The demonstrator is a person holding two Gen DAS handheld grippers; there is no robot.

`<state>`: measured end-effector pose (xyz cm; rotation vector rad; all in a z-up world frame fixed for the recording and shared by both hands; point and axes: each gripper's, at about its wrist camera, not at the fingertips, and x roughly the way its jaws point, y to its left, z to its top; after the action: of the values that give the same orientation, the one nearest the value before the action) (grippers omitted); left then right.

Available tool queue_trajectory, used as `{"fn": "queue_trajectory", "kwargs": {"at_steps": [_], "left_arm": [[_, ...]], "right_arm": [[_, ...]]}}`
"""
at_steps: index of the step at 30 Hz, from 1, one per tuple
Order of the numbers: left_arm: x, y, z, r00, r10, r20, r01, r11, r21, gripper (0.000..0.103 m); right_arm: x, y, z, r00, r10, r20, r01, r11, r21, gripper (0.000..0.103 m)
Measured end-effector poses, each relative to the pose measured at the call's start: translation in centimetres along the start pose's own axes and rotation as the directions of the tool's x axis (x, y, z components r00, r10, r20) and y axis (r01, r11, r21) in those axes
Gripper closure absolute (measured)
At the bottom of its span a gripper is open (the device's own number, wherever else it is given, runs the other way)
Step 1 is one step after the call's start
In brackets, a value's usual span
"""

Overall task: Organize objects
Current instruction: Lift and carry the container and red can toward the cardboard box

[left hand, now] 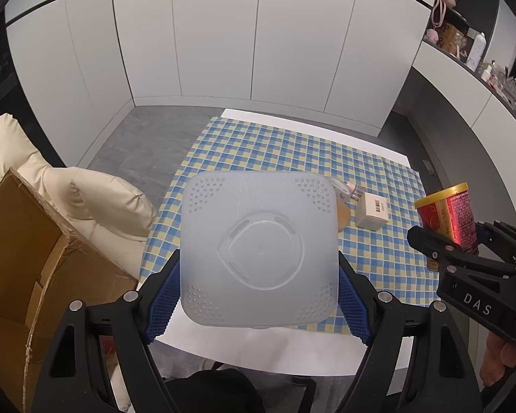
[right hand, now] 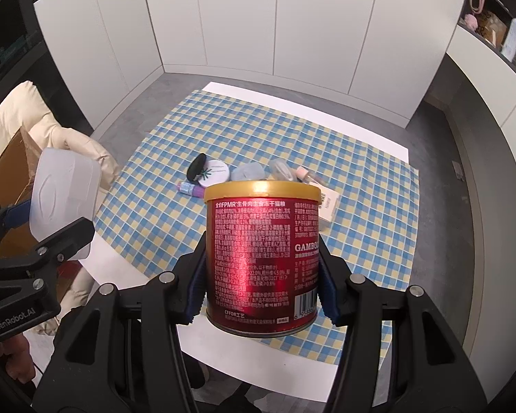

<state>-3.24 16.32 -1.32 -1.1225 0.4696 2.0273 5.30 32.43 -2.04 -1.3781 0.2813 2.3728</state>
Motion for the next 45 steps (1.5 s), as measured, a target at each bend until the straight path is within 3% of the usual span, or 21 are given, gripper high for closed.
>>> {"fn": "queue_trajectory", "kwargs": {"at_steps": [16, 19, 45], "left_arm": [[-1.4, 3.6, -0.7, 0.999, 0.022, 0.031, -0.021, 0.999, -0.05, 0.022], [-1.8, 4.4, -0.8, 0.999, -0.001, 0.04, 0.003, 0.999, -0.047, 0.022], [-4.4, 11.0, -3.2, 0.993, 0.089, 0.078, -0.077, 0.986, -0.15, 0.022]], "right_arm": [[0.3, 3.9, 0.9, 0.999, 0.037, 0.017, -0.036, 0.997, -0.064, 0.047], [0.3, 5.0, 1.1, 0.999, 0.043, 0.025, -0.04, 0.995, -0.089, 0.047], [0.3, 14.1, 1.8, 0.989, 0.141, 0.038, -0.128, 0.964, -0.233, 0.047]]}}
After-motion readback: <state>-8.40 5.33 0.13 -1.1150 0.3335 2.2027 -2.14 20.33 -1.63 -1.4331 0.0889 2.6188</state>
